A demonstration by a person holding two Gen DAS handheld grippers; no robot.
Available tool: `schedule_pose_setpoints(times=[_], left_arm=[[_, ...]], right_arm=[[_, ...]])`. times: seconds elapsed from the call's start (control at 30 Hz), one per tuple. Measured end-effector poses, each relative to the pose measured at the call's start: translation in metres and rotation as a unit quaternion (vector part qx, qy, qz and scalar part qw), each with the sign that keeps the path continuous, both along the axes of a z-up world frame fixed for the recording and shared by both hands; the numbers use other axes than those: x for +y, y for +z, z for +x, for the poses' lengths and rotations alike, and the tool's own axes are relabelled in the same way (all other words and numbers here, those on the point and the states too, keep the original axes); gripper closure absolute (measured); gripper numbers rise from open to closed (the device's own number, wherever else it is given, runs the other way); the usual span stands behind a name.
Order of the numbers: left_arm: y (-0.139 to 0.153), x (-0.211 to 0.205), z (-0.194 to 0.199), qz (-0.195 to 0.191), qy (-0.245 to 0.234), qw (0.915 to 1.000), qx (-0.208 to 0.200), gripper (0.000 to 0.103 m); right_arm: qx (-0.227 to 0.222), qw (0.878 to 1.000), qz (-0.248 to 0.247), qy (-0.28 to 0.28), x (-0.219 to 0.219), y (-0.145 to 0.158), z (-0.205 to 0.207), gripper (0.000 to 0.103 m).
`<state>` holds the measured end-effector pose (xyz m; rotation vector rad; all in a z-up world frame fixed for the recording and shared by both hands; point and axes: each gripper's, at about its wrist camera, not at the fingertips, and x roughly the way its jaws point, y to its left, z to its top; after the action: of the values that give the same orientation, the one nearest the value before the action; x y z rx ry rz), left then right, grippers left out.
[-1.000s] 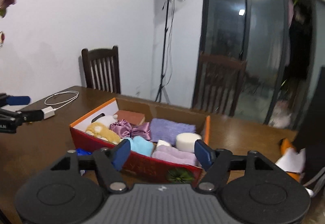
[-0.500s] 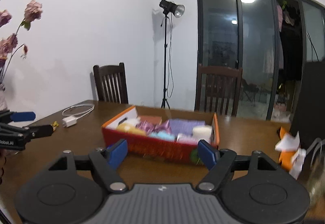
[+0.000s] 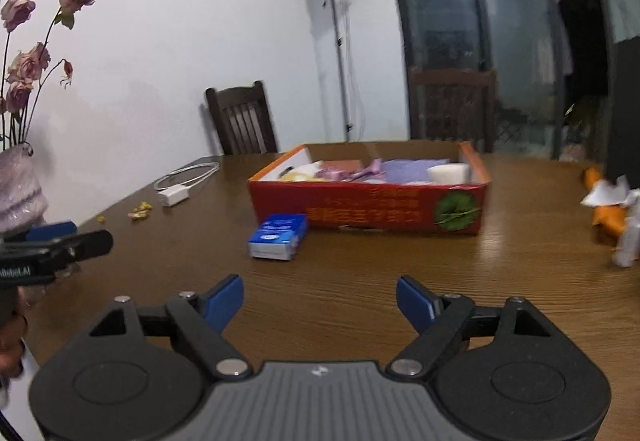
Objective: Organize soft objects
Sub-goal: 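Withdraw both grippers toward the blue tissue pack, then close both grippers on the blue tissue pack and lift it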
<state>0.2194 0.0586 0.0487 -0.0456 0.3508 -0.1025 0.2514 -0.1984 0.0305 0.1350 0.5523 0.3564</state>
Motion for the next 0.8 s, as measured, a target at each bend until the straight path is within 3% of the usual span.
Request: schedule_pose_setpoints(times=[0.3, 0.47, 0.53, 0.57, 0.7, 0.8], left_arm=[[-0.016, 0.031, 0.032, -0.006, 0.031, 0.9994, 0.017, 0.0], [-0.022, 0.042, 0.049, -0.004, 0.045, 0.9986, 0.028, 0.0], [-0.024, 0.042, 0.055, -0.004, 0.045, 0.9984, 0.033, 0.0], [-0.024, 0.039, 0.058, -0.004, 0.042, 0.9985, 0.035, 0.0], [-0.027, 0.023, 0.069, -0.005, 0.015, 0.9987, 0.048, 0.0], [-0.032, 0.0, 0.073, -0.015, -0.026, 0.9974, 0.066, 0.0]], right_arm=[[0.038, 0.998, -0.022, 0.035, 0.09, -0.031, 0.122, 0.019], [0.072, 0.996, -0.034, 0.034, 0.124, -0.051, 0.175, 0.029], [0.079, 0.995, -0.044, 0.031, 0.13, -0.056, 0.182, 0.047], [0.077, 0.995, -0.051, 0.034, 0.131, -0.058, 0.181, 0.05], [0.077, 0.993, -0.052, 0.077, 0.116, -0.055, 0.158, 0.05], [0.074, 0.987, -0.052, 0.135, 0.087, -0.05, 0.115, 0.05]])
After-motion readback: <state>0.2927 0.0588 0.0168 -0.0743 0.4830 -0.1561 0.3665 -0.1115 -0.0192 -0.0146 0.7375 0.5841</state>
